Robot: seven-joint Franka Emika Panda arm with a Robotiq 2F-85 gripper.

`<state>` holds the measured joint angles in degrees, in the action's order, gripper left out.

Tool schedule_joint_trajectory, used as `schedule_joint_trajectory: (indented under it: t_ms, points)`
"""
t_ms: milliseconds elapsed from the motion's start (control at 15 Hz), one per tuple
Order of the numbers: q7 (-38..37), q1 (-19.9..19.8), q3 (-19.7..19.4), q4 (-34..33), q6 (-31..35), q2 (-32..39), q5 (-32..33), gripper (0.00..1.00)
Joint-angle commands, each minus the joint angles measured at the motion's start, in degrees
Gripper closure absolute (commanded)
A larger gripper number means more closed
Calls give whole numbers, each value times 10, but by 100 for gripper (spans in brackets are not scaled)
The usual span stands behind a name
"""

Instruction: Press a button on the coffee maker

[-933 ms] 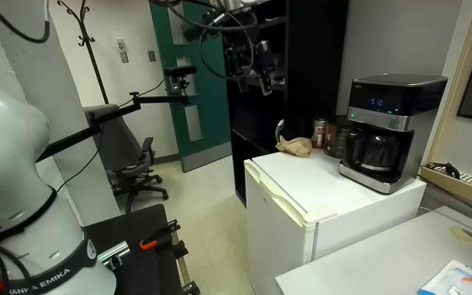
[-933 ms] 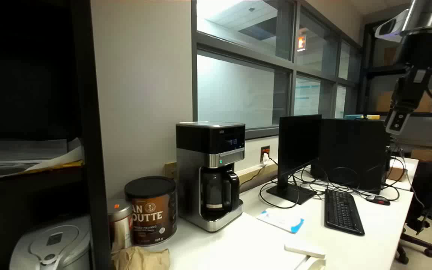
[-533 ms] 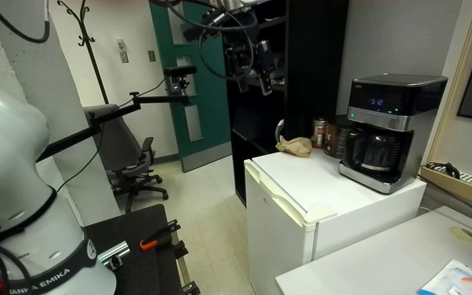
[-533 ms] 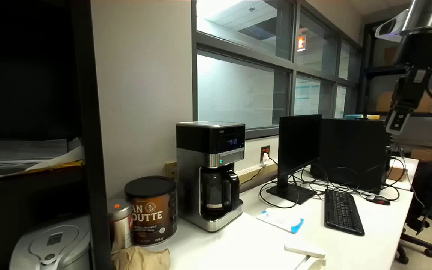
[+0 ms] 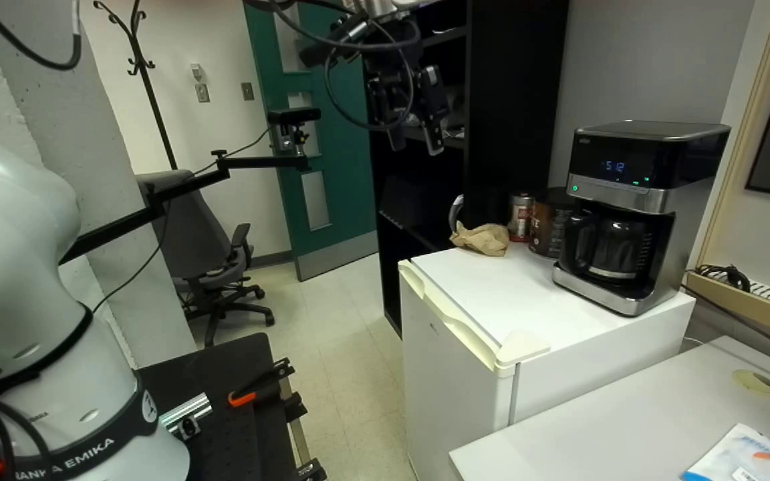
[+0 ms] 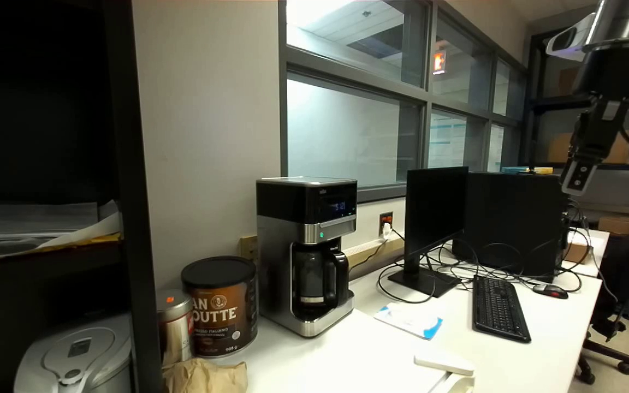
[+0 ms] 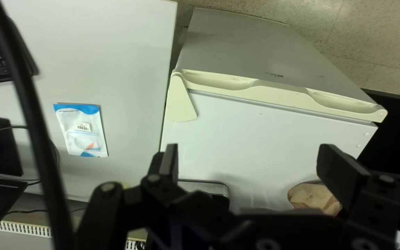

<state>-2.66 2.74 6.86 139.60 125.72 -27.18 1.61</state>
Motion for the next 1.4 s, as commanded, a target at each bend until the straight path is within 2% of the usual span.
schedule_joint_trajectory:
  t_ms: [0,200,600,667,800,1200,1333]
  points:
    - [-9,-1,-3,-24,7,27,10,0]
    - [-22,-19,7,-53,-1,65,61,0]
    - [-53,-43,20,-131,-21,162,244,0]
    - [-56,-42,19,-147,-21,181,269,25]
    - [-60,-37,15,-178,-23,218,313,34]
    - [-74,-13,0,-273,-25,327,435,81]
    - [-81,-2,-5,-302,-22,361,470,94]
